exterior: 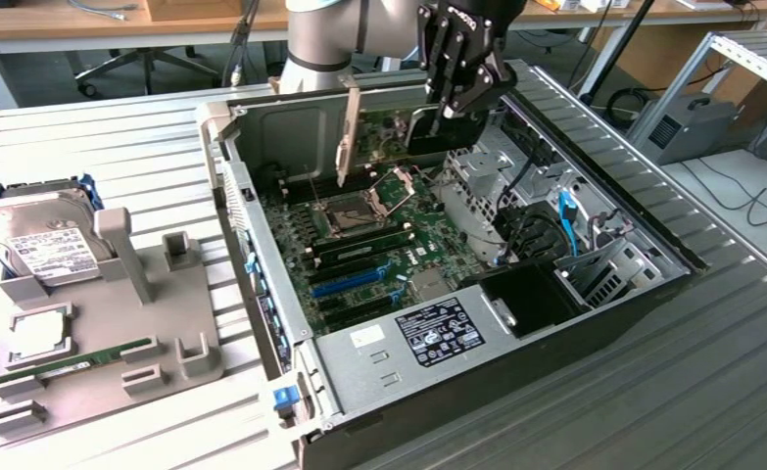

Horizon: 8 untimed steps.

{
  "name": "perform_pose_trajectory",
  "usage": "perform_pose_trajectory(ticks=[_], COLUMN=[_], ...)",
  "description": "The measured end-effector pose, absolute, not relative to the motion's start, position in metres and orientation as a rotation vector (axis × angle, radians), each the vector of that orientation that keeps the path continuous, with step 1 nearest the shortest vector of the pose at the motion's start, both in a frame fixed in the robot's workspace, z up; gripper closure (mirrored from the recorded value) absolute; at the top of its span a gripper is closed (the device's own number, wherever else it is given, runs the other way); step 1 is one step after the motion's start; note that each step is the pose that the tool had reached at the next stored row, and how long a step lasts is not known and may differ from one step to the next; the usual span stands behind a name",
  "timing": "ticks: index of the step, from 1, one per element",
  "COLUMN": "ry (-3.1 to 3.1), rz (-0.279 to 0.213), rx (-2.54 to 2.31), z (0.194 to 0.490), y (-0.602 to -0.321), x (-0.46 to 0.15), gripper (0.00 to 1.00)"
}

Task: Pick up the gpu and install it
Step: 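Insert the gpu into the slot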

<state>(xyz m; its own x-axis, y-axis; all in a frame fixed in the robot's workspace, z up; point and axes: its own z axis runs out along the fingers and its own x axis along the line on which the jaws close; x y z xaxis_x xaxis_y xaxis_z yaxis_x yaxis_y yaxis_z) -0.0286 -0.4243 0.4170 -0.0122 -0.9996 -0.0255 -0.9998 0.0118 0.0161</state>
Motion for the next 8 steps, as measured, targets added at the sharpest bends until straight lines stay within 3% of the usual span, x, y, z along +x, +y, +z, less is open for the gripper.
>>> perform_pose_trajectory(ticks=[8], ry=[2.230], rz=[0.046], rx=[-2.202], z=[0.4170], y=[-0.4243], x=[-0.0357], gripper=[0.73])
